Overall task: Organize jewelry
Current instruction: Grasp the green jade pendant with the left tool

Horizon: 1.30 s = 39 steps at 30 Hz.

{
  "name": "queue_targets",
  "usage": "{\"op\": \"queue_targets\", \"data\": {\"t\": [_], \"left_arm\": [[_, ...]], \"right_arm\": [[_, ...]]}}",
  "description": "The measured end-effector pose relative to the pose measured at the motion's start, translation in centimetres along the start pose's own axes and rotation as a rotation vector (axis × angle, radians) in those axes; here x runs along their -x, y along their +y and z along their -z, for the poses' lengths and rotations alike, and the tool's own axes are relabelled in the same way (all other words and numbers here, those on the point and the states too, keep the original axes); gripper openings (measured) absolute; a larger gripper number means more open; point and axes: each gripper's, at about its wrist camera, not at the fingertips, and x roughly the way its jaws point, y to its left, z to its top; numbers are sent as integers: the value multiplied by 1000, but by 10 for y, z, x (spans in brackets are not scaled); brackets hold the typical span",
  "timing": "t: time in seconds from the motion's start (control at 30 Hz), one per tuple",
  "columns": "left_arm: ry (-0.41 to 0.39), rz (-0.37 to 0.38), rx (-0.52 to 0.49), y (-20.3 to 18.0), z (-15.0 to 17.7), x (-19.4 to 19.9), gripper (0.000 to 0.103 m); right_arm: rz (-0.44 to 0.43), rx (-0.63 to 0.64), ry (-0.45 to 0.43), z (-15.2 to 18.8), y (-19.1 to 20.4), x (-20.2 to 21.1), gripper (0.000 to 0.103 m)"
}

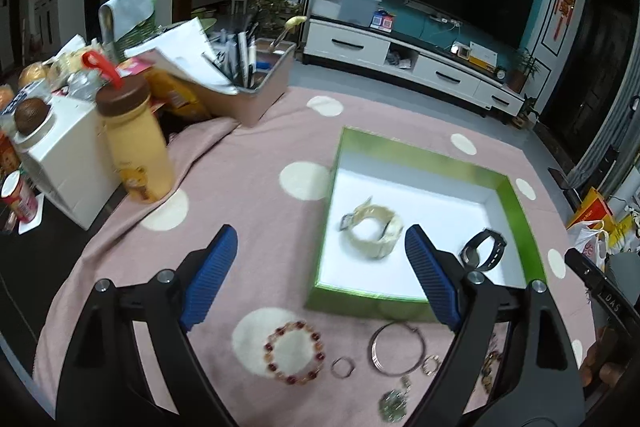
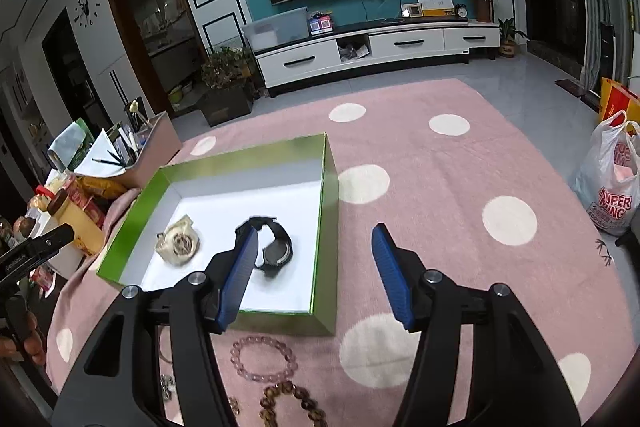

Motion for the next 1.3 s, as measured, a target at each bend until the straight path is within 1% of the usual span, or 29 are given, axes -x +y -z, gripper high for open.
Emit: {"op": "queue_targets", "data": {"t": [0.17,0.37,0.5,0.67,0.87,1.0,1.07,1.13,1.23,1.3], "left_arm": [[33,3,-1,10,18,4,87],[78,8,-26,13,41,5,87],[122,30,-40,11,59,6,87],[147,67,-70,5,81,15,87],[193,124,-123,-12,103,16,86],[231,140,-170,-26,118,11,79],[247,145,-198,-34,125,8,75],[253,148,-214,-40,129,5,74],[261,150,-233,-49,134,0,66],[268,141,-238,-53,136,-6,57]], "right_arm": [[7,34,5,8,4,5,59],[-12,89,22,21,9,12,59],[-48,111,42,31,11,19,59],[-97,172,86,49,21,23,59],[-168,285,163,75,42,24,59],[-172,361,210,95,53,21,59],[-173,378,221,100,53,20,59],[-181,385,236,103,52,18,59],[-192,396,252,107,52,15,59],[-195,407,256,109,54,13,59]]}}
